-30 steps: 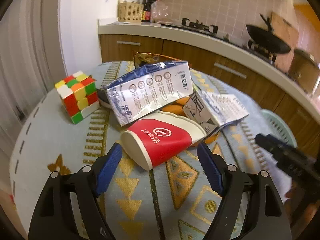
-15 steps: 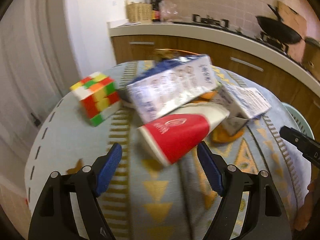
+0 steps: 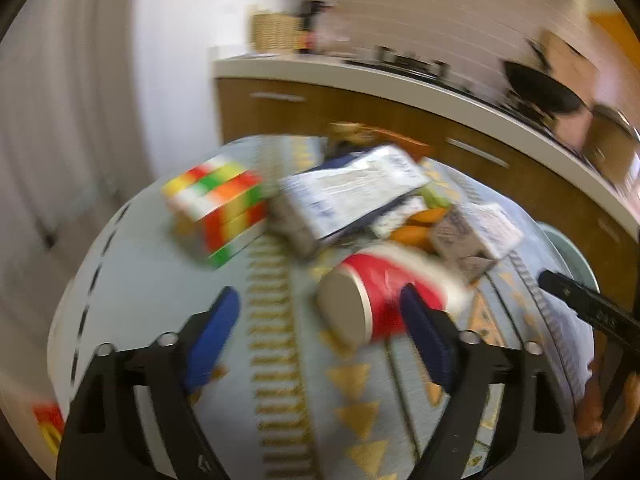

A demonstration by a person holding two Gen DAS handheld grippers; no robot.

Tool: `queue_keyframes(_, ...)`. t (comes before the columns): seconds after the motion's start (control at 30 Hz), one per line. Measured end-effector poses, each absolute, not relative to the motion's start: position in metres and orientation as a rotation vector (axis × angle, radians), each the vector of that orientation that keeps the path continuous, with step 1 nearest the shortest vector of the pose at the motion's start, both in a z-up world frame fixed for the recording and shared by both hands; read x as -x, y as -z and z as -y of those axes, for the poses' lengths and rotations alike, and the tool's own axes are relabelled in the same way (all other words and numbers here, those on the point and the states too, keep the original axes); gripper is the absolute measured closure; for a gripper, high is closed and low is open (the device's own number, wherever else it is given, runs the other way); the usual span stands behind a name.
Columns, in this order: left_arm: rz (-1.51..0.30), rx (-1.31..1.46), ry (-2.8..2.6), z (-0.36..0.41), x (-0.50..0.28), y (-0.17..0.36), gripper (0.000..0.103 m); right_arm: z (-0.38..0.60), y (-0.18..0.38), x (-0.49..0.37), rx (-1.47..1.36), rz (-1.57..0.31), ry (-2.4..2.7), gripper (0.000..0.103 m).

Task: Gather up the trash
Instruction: 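Return both tools to the table and approach the red paper cup with the left tool, then grasp the red paper cup with the left tool and lift it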

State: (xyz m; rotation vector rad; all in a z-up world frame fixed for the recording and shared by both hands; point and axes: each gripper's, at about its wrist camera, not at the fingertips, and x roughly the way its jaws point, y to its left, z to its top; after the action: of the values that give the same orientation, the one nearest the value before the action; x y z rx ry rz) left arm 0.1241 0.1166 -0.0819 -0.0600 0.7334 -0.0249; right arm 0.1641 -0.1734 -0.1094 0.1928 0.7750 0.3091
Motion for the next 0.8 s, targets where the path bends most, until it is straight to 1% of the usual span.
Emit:
queue_keyframes(0.07,-0.748,-0.041,0.015,-0.1,-0.131,0.084,0.021,0.174,0.11,-0.164,-0.198,-0.774,-0.313,0.049)
queue_keyframes(0.13,-0.771,-0.063,0.046,-0.094,-0.136,0.088,0.021,0.175,0.11,-0.164,-0.201,-0.776,-0.316,0.049)
queue_keyframes(0.27,-0.818,0.08,0.166,-0.096,-0.145,0.097,0.021,0.174,0.111,-0.167,-0.201,-0.787,-0.316,0.048)
queue_keyframes(0.37,-0.825,0.127,0.137,-0.103,-0.156,0.104,0.021,0.174,0.111,-0.166,-0.2,-0.788,-0.319,0.048)
queue_keyframes(0.47,-0.871,0.229,0.169,-0.11,-0.171,0.114,0.021,0.174,0.111,-0.167,-0.201,-0.788,-0.318,0.048)
queue_keyframes(0.67,-0.873,0.265,0.243,-0.097,-0.179,0.117,0.021,0.176,0.112,-0.167,-0.213,-0.792,-0.318,0.046)
queue_keyframes(0.7,-0.871,0.252,0.236,-0.094,-0.179,0.117,0.025,0.177,0.112,-0.167,-0.217,-0.792,-0.32,0.046)
queue_keyframes(0.73,-0.87,0.238,0.223,-0.092,-0.177,0.117,0.035,0.177,0.113,-0.168,-0.221,-0.793,-0.321,0.046)
queue_keyframes(0.77,-0.867,0.217,0.2,-0.091,-0.176,0.117,0.038,0.178,0.113,-0.167,-0.224,-0.793,-0.322,0.046)
queue_keyframes(0.8,-0.866,0.218,0.198,-0.092,-0.175,0.116,0.044,0.178,0.113,-0.167,-0.225,-0.794,-0.322,0.046)
